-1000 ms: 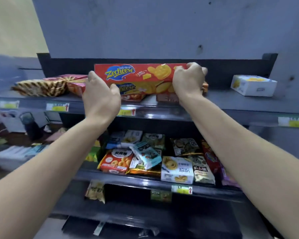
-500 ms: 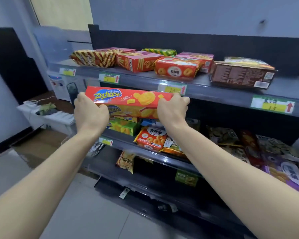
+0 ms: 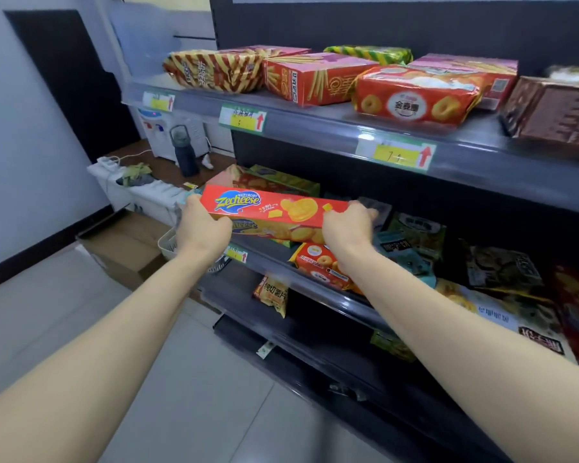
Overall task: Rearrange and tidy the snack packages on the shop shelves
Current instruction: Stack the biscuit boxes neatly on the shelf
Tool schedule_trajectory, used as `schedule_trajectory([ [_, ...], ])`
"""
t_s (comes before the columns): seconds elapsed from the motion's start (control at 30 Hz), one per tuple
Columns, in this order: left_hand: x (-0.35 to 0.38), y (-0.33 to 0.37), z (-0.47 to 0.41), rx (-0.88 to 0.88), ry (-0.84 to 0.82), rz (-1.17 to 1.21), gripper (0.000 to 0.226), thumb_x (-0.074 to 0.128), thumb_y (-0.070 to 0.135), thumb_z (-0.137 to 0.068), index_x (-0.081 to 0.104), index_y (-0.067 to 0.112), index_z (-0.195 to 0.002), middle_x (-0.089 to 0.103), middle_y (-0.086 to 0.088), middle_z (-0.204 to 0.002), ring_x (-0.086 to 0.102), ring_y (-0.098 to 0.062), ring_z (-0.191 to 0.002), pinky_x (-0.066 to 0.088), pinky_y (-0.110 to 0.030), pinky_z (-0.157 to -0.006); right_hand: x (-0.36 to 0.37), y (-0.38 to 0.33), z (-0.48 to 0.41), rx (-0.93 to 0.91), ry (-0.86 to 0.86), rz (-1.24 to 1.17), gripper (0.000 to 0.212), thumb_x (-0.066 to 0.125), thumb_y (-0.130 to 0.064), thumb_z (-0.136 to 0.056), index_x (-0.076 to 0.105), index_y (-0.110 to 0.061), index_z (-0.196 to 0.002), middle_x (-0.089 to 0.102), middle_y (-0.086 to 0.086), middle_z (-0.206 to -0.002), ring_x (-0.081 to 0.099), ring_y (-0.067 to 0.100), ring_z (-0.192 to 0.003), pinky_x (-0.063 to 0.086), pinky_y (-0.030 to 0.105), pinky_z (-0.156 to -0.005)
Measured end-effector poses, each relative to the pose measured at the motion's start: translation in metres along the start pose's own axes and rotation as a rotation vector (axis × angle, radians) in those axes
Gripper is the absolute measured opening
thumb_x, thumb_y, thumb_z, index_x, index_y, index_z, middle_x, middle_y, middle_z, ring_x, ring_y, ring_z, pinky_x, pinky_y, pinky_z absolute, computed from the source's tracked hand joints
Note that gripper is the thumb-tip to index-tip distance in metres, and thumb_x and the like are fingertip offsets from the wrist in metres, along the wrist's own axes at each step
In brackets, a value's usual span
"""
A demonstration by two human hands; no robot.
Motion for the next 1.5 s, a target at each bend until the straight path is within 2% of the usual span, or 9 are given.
schedule_trajectory([
  [0.13, 0.016, -0.008, -0.022, -0.001, -0.045, 0.041, 0.043, 0.055, 0.009, -0.086, 0.040, 0.009, -0.127, 0.055, -0.005, -0.109, 0.051, -0.021, -0.090, 0.039, -0.030, -0.074, 0.020, 0.010, -0.017, 0.056, 0.023, 0.046, 0.010, 0.041, -0.012, -0.092, 0.035, -0.011, -0.100, 0.026, 0.007, -0.109, 0.032, 0.017, -0.095, 0.031, 0.022, -0.065],
  [0.23, 0.027, -0.011, -0.042, 0.009, -0.079, 0.062, 0.043, 0.057, 0.011, -0.087, 0.041, 0.009, -0.128, 0.056, -0.007, -0.115, 0.053, -0.025, -0.097, 0.039, -0.030, -0.077, 0.034, 0.015, -0.029, 0.101, 0.026, 0.102, 0.041, 0.046, -0.015, -0.094, 0.040, -0.001, -0.133, 0.029, 0.012, -0.134, 0.046, 0.028, -0.116, 0.043, 0.032, -0.086],
  [0.33, 0.040, -0.024, -0.072, 0.016, -0.124, 0.090, 0.040, 0.058, 0.011, -0.086, 0.045, 0.007, -0.124, 0.054, -0.003, -0.105, 0.053, -0.022, -0.095, 0.036, -0.027, -0.076, 0.050, 0.014, -0.041, 0.142, 0.045, 0.152, 0.053, 0.047, -0.017, -0.096, 0.030, -0.003, -0.143, 0.025, 0.012, -0.142, 0.045, 0.031, -0.123, 0.045, 0.036, -0.096],
  [0.57, 0.056, -0.058, -0.169, 0.037, -0.261, 0.151, 0.043, 0.060, 0.004, -0.082, 0.047, 0.004, -0.123, 0.055, -0.005, -0.105, 0.055, -0.022, -0.097, 0.039, -0.028, -0.083, 0.121, -0.003, -0.077, 0.218, 0.127, 0.183, 0.036, 0.043, -0.009, -0.091, 0.047, 0.002, -0.125, 0.030, 0.019, -0.138, 0.048, 0.038, -0.118, 0.046, 0.044, -0.098],
  [0.8, 0.076, -0.076, -0.252, 0.091, -0.445, 0.125, 0.047, 0.060, 0.001, -0.082, 0.043, -0.001, -0.126, 0.057, -0.015, -0.120, 0.056, -0.029, -0.109, 0.040, -0.028, -0.084, 0.181, -0.002, -0.121, 0.381, 0.235, 0.122, 0.038, 0.044, -0.012, -0.087, 0.055, 0.004, -0.120, 0.050, 0.019, -0.132, 0.054, 0.037, -0.111, 0.048, 0.035, -0.092],
  [0.93, 0.096, -0.083, -0.281, 0.091, -0.534, 0.092, 0.045, 0.064, 0.003, -0.081, 0.047, -0.001, -0.123, 0.060, -0.013, -0.115, 0.057, -0.027, -0.101, 0.041, -0.027, -0.081, 0.196, 0.000, -0.136, 0.453, 0.255, 0.140, 0.040, 0.041, -0.008, -0.086, 0.052, 0.004, -0.122, 0.053, 0.021, -0.129, 0.047, 0.035, -0.123, 0.044, 0.033, -0.094],
  [1.33, 0.119, -0.097, -0.310, 0.091, -0.653, 0.066, 0.037, 0.061, 0.001, -0.081, 0.051, 0.004, -0.116, 0.061, -0.010, -0.102, 0.057, -0.025, -0.085, 0.044, -0.027, -0.072, 0.214, 0.000, -0.151, 0.442, 0.253, 0.188, 0.033, 0.040, -0.005, -0.092, 0.050, -0.001, -0.123, 0.055, 0.018, -0.123, 0.054, 0.033, -0.109, 0.041, 0.028, -0.077],
  [1.43, 0.120, -0.097, -0.311, 0.091, -0.682, 0.072, 0.034, 0.059, 0.000, -0.083, 0.051, 0.004, -0.116, 0.059, -0.007, -0.095, 0.054, -0.017, -0.069, 0.040, -0.020, -0.056, 0.215, -0.002, -0.148, 0.432, 0.264, 0.112, 0.032, 0.046, -0.007, -0.092, 0.053, 0.000, -0.122, 0.057, 0.019, -0.122, 0.055, 0.034, -0.113, 0.045, 0.032, -0.086],
  [1.5, 0.120, -0.097, -0.312, 0.100, -0.696, 0.058, 0.036, 0.059, 0.001, -0.083, 0.050, 0.004, -0.118, 0.059, -0.007, -0.098, 0.055, -0.022, -0.079, 0.042, -0.024, -0.065, 0.216, -0.002, -0.144, 0.426, 0.265, 0.137, 0.035, 0.048, -0.005, -0.089, 0.051, -0.003, -0.124, 0.057, 0.018, -0.122, 0.055, 0.035, -0.112, 0.047, 0.035, -0.091],
])
Point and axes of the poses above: each hand's wrist, its own z-axis away from the middle knuckle, its own x-axis out of the palm, y = z × x, the point moved 2 cm from there along -z, towards the middle knuckle
